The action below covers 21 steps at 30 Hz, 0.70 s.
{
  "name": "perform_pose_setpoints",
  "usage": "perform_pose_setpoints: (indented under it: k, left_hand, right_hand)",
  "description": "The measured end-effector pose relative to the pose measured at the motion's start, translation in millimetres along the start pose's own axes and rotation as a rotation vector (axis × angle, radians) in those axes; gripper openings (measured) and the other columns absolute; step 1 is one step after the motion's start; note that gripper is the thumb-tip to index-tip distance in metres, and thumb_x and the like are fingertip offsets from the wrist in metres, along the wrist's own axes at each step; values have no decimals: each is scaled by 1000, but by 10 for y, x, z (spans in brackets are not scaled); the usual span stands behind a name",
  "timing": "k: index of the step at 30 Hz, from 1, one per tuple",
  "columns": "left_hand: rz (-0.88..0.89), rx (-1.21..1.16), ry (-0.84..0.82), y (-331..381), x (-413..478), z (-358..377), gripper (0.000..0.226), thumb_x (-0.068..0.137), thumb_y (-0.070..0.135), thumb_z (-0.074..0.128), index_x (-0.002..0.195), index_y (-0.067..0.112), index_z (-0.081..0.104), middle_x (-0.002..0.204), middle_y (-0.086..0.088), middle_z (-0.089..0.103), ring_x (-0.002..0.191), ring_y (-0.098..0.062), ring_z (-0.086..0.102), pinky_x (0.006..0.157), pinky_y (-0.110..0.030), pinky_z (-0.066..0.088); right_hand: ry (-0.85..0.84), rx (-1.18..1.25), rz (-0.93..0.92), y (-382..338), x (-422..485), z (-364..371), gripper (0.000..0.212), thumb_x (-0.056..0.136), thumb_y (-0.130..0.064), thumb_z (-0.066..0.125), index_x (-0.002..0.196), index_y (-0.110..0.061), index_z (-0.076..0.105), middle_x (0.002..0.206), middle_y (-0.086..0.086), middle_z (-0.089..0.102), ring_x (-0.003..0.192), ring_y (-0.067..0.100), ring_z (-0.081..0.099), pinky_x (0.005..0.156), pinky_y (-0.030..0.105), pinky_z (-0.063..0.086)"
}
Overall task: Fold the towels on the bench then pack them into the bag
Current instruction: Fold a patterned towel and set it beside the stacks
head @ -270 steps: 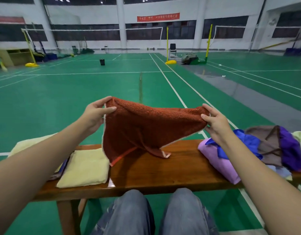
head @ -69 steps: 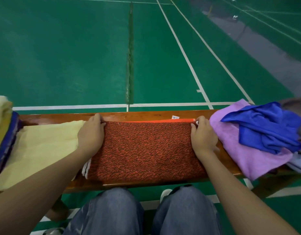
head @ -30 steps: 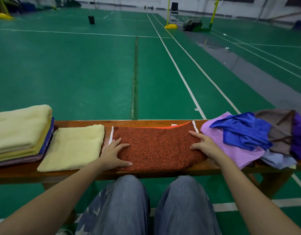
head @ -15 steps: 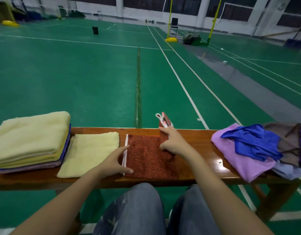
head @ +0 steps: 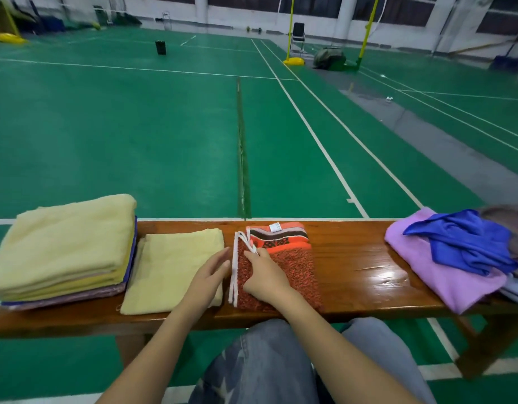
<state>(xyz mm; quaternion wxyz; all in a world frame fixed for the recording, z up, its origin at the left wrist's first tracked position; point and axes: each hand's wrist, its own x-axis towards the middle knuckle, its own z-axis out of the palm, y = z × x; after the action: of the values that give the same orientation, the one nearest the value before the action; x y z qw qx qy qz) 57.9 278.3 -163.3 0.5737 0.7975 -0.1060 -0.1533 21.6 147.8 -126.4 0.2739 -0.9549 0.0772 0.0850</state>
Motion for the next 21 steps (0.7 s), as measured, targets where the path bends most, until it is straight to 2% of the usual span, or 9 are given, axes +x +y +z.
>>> perform_pose_setpoints:
  k: [4,8,11,12,14,15,17,19,21]
  left_hand:
    - [-7,10,26,11,4,13,37,102,25,37,138,24,42,144,5,42,118,-2,38,96,-17,30]
    - [-16,13,22,34,3,20,38,102,22,36,140,21,41,145,1,42,122,-6,40,99,-20,30]
    - [-19,25,9,58,-16,16,38,101,24,36,138,21,44,141,2,46,115,-4,42,96,-20,33]
    - [-29,35,7,69,-24,21,38,101,25,37,138,22,45,141,3,46,113,-4,42,95,-21,33]
    - [-35,67,10,79,-39,50,38,101,26,37,138,22,45,140,2,47,112,-4,42,94,-20,34]
    - [-31,89,15,80,-44,68,38,101,27,37,138,22,45,140,1,47,112,-4,42,94,-21,34]
    - [-24,136,28,94,-59,99,38,101,30,37,137,22,45,140,0,48,114,-6,44,95,-21,34]
    - [-20,194,34,112,-68,128,39,101,30,38,137,19,46,138,0,49,114,-8,45,94,-21,33]
    - [-21,247,27,125,-68,165,39,100,33,39,134,17,48,133,0,53,107,-5,46,92,-20,34]
  right_hand:
    - [-3,-31,-48,14,-33,173,68,86,-32,56,145,-34,23,143,7,30,113,30,53,88,36,48]
    - [-28,94,-84,28,-40,163,67,91,-43,49,145,-44,10,150,3,30,125,29,46,97,42,42]
    - [41,466,-76,112,-97,34,49,94,-35,51,139,-31,30,133,-1,52,106,12,56,93,35,48]
    - [128,494,-65,176,-125,7,40,95,-29,52,132,-24,41,121,-2,58,95,7,58,87,31,51]
    - [369,290,-46,362,-175,-4,22,94,-19,52,115,-16,56,102,-7,59,85,6,56,79,30,52]
    - [478,182,-51,474,-200,0,18,93,-17,52,109,-16,59,102,-7,56,89,7,54,83,32,51]
    - [571,21,-64,675,-229,8,25,90,-21,57,116,-21,58,118,-3,51,110,12,46,99,34,43]
    - [493,-73,10,823,-222,4,46,89,-36,60,133,-29,47,140,5,37,130,20,33,110,36,30]
    - [381,-59,105,918,-205,-25,61,87,-48,59,141,-35,34,148,9,27,136,25,26,111,39,28]
